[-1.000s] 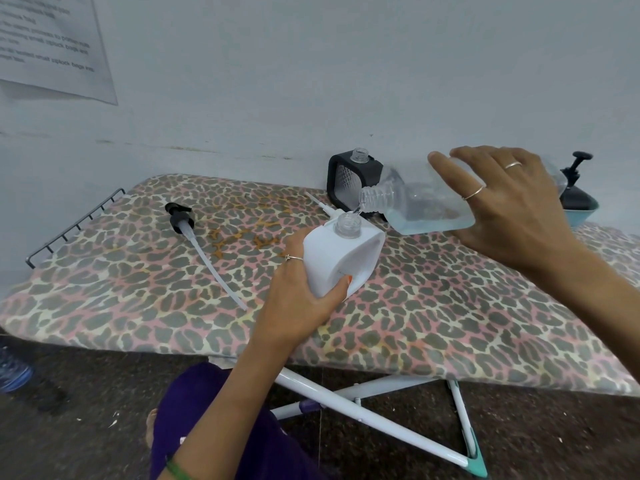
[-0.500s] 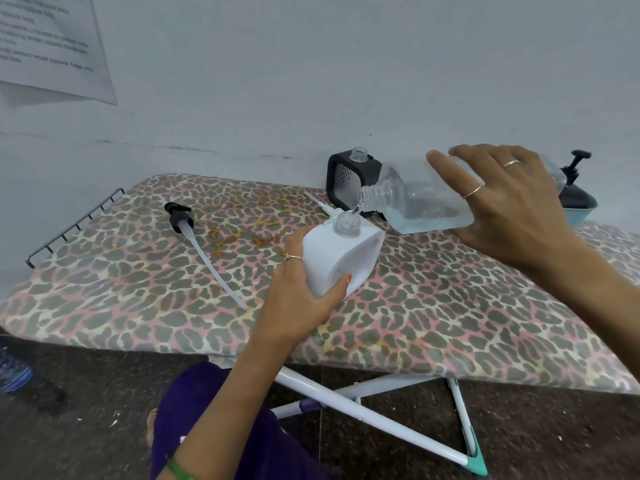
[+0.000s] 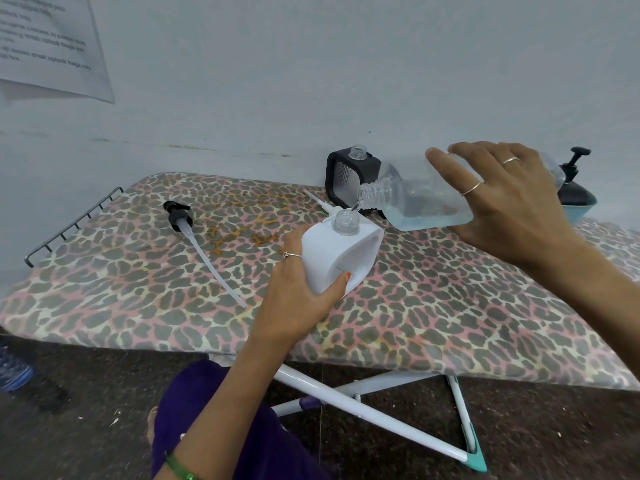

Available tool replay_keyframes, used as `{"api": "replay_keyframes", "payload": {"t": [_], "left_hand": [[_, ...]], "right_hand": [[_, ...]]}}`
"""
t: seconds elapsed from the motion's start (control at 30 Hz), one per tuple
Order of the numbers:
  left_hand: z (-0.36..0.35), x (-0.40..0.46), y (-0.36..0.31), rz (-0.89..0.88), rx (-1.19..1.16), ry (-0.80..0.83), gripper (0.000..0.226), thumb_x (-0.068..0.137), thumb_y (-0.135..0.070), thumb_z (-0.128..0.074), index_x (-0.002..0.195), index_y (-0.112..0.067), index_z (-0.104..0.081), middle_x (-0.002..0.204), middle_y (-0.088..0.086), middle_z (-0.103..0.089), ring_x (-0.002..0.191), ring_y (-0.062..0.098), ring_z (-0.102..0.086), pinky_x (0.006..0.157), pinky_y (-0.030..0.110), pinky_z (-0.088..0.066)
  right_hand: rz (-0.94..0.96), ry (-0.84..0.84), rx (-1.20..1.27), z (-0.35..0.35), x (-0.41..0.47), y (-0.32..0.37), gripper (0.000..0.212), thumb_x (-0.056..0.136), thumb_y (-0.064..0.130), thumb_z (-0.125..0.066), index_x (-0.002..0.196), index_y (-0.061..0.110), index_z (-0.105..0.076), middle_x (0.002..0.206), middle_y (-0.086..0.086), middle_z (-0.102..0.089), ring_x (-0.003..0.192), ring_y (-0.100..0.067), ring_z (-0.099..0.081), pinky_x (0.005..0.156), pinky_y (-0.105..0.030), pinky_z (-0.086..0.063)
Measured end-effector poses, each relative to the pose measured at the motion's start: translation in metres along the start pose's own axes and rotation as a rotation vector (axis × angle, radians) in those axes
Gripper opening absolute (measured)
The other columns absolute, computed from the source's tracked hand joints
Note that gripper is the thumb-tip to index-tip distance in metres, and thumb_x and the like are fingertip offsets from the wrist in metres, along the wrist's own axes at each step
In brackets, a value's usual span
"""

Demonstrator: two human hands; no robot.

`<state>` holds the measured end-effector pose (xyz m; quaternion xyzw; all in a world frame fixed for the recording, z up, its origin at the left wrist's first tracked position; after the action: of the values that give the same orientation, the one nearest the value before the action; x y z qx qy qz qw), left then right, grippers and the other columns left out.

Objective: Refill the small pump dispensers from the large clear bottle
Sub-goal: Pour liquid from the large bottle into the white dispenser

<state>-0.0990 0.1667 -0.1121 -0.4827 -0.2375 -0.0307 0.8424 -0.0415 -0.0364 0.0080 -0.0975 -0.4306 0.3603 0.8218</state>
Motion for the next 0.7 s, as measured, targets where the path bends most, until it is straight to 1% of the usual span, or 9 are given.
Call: {"api": "replay_keyframes", "payload": {"t": [0.13,0.3,0.57,0.63,0.7], "left_hand": [[-0.0004,-0.0001,0.0002,-0.002,0.006,-0.002,0.071,0.078,-0.035,-0.076,0.133,-0.028,-0.031,0.121,-0.004,-0.054,0.107,0.016,-0.056,0.086,0.039,-0.053],[-0.0002,-0.0001,0.0007,-0.001,0.005,0.000,0.071,0.079,-0.031,-0.077,0.133,-0.026,-0.032,0.121,-0.004,-0.054,0.107,0.014,-0.055,0.087,0.036,-0.052],[-0.0007,0.0000,0.0011,0.004,0.011,0.004,0.072,0.077,-0.035,-0.075,0.134,-0.025,-0.032,0.121,-0.002,-0.055,0.106,0.016,-0.056,0.087,0.038,-0.053],[-0.0005,-0.0003,0.0011,0.007,0.014,0.003,0.072,0.076,-0.040,-0.072,0.133,-0.027,-0.031,0.120,-0.002,-0.055,0.106,0.016,-0.056,0.086,0.039,-0.053],[-0.0005,-0.0004,0.0007,0.007,0.021,0.003,0.070,0.075,-0.043,-0.070,0.131,-0.034,-0.029,0.120,-0.003,-0.054,0.106,0.016,-0.056,0.085,0.040,-0.053]], "right_hand": [[0.003,0.006,-0.001,0.0003,0.0003,-0.0016,0.081,0.063,0.011,-0.081,0.135,0.013,-0.043,0.120,-0.024,-0.060,0.104,-0.043,-0.061,0.085,-0.054,-0.045],[0.004,-0.011,-0.003,0.0034,0.0006,-0.0009,0.074,0.067,0.010,-0.076,0.134,0.012,-0.044,0.119,-0.024,-0.061,0.103,-0.044,-0.062,0.085,-0.054,-0.045],[0.000,0.001,0.005,0.0034,0.0014,-0.0023,0.076,0.067,0.010,-0.078,0.135,0.012,-0.043,0.120,-0.025,-0.060,0.104,-0.044,-0.061,0.085,-0.054,-0.045],[0.004,0.001,0.003,0.0029,0.0010,-0.0018,0.076,0.067,0.010,-0.077,0.135,0.011,-0.043,0.120,-0.025,-0.060,0.103,-0.044,-0.061,0.085,-0.055,-0.045],[0.006,0.001,0.001,0.0030,0.0010,-0.0016,0.076,0.067,0.009,-0.078,0.135,0.011,-0.044,0.120,-0.024,-0.060,0.104,-0.044,-0.061,0.084,-0.055,-0.045]]}}
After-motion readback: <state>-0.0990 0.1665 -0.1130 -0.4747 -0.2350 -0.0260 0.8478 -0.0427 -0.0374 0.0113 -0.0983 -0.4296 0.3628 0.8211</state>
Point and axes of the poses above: each hand's wrist, its own x-axis towards the middle knuckle, its own z-axis out of the back of the hand, y = z × x, the point moved 8 cm from there along x, towards the middle knuckle
